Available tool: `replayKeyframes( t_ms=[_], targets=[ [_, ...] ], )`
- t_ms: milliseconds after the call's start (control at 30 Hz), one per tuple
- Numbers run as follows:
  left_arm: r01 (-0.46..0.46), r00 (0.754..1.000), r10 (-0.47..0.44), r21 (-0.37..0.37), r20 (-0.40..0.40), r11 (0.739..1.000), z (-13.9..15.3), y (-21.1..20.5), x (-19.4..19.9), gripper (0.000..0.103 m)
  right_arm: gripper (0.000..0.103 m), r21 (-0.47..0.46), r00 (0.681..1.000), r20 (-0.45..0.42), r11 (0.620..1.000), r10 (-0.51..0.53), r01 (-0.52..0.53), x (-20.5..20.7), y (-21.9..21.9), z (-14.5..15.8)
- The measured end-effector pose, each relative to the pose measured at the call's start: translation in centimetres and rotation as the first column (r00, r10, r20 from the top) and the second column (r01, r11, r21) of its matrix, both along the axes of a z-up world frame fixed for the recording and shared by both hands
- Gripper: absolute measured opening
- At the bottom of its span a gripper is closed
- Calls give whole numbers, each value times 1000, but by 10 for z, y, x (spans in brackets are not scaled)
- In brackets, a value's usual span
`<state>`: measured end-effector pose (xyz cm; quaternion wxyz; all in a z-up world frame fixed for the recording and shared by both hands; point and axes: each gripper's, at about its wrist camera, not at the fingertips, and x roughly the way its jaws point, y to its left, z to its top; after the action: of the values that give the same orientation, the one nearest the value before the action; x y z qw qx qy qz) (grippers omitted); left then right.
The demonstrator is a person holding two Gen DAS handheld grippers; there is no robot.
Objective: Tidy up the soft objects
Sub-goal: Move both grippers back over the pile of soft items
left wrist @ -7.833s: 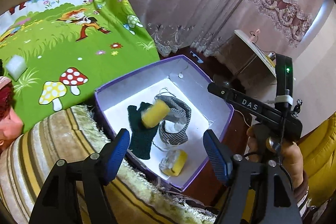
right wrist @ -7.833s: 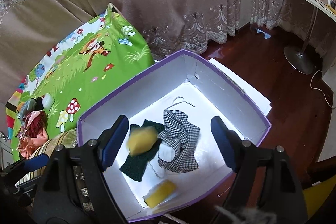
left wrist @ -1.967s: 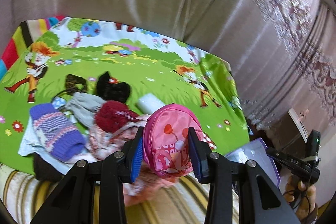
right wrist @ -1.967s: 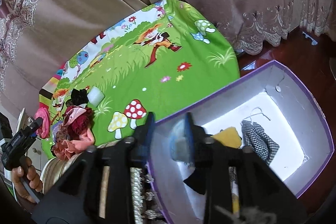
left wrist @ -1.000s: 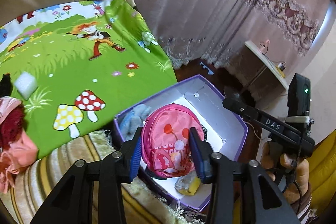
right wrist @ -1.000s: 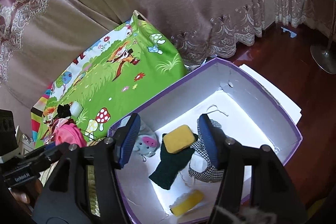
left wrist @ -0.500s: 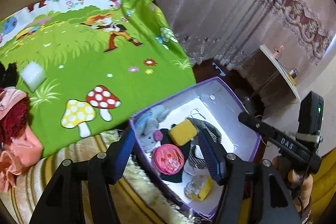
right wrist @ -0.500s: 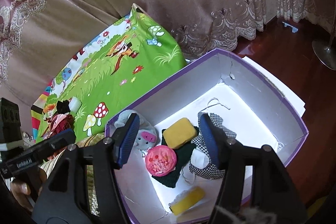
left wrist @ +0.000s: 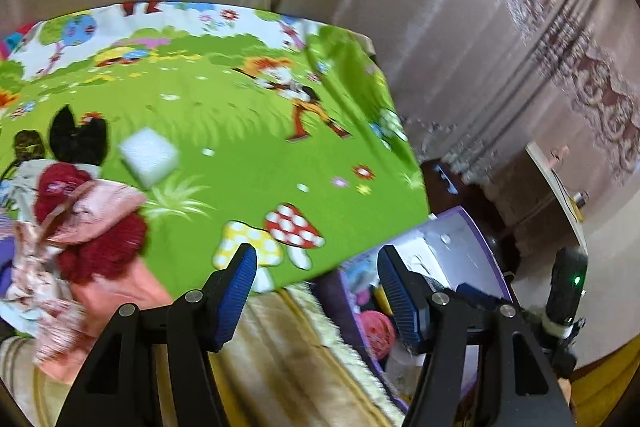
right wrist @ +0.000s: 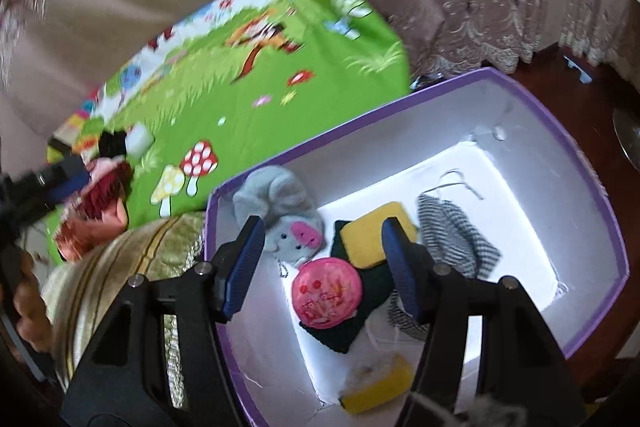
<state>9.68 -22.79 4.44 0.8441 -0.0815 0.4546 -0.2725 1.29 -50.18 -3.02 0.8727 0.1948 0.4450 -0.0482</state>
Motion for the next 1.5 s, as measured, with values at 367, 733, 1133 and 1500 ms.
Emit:
replayKeyframes(
  t_ms=[367,733,1133,1500],
  targets=[
    [-261,965,261,-8,-3,965,2,104,53,64,66,-27,995,-77,997,69,-72,41,26,-28],
    [-491,871,491,-17,-17,871,-1,222,65,64,66,-16,982,-184,998,50,-54,75,19,-72],
    [-640,764,641,48,-72,767,-23,317,38,64,66,-92,985,-162,995,-64,49,55,-6,-43],
    [-625,768,617,9,-173,780,-52,327,32,64,72,-170,998,-62,985,30,-40,74,38,20]
  ],
)
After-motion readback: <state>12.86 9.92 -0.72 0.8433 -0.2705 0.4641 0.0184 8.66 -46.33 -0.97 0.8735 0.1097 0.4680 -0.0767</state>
